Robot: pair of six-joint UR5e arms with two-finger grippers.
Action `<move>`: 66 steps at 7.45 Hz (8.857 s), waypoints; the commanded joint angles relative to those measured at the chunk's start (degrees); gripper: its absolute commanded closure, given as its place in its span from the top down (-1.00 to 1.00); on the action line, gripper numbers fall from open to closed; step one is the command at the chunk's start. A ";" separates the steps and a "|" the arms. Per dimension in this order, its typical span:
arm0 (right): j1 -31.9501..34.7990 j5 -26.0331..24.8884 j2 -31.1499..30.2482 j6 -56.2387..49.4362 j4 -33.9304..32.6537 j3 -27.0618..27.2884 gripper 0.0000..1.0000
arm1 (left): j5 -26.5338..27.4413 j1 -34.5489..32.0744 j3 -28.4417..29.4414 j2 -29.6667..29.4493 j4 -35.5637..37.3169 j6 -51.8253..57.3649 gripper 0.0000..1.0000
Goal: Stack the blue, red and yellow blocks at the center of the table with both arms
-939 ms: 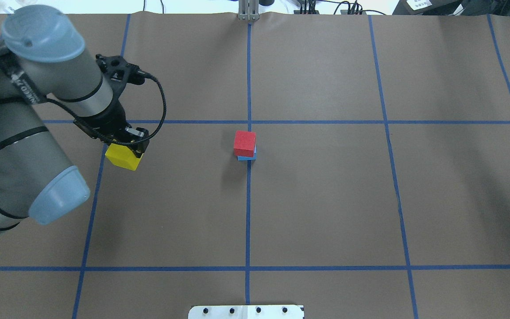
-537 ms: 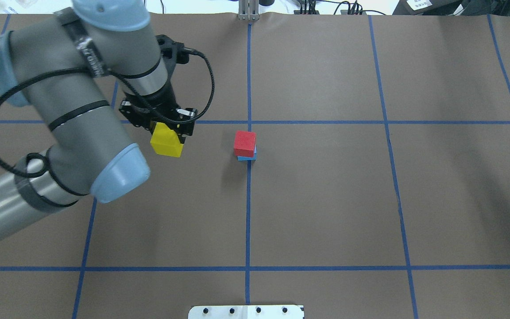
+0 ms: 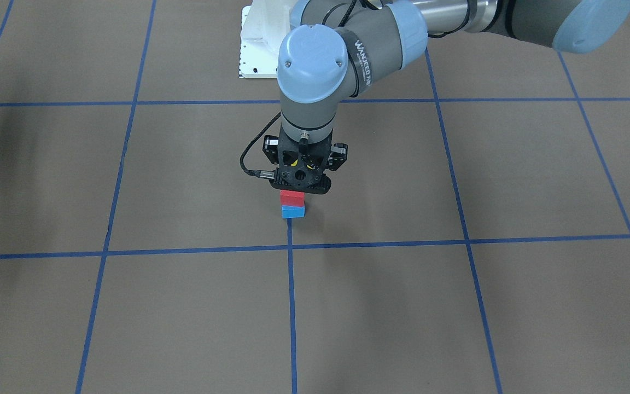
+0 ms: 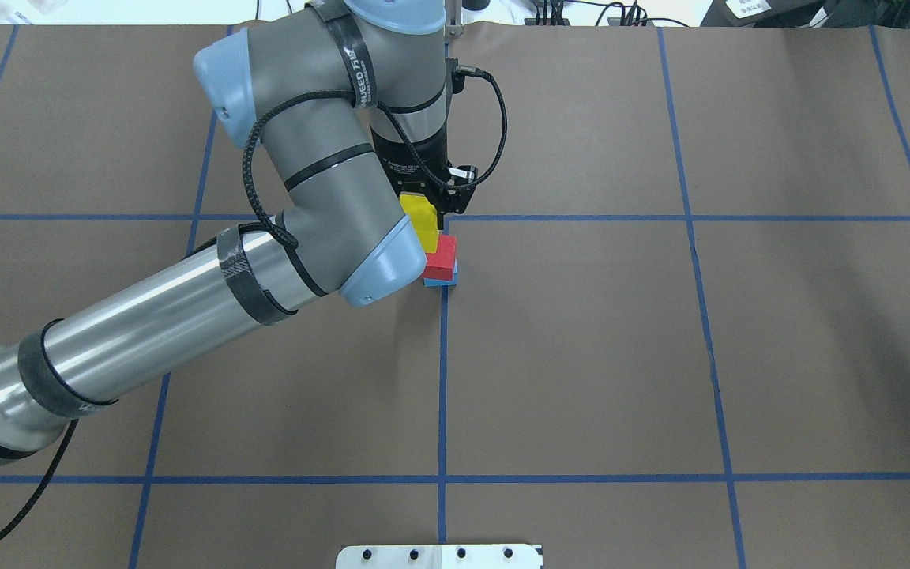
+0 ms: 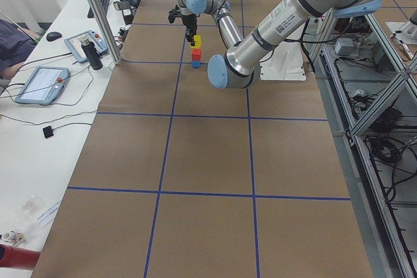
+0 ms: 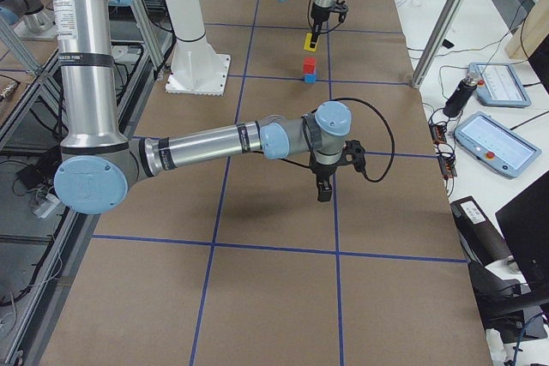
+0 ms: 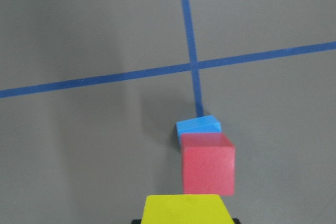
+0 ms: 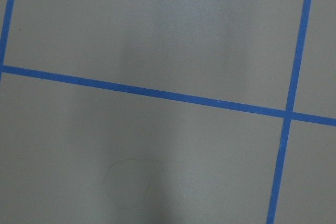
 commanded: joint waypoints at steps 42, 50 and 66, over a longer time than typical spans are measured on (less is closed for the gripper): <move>13.09 7.16 -4.73 -1.77 -0.82 -6.08 0.99 | -10.50 -53.52 -4.70 53.43 -15.72 66.43 0.99; 17.84 3.66 -4.75 -6.61 -4.59 -7.84 0.99 | -10.41 -50.62 -9.63 55.70 -15.54 54.86 0.99; 15.91 3.65 -5.18 -6.61 -4.69 -7.75 0.99 | -10.41 -50.62 -8.75 55.62 -15.54 54.86 0.99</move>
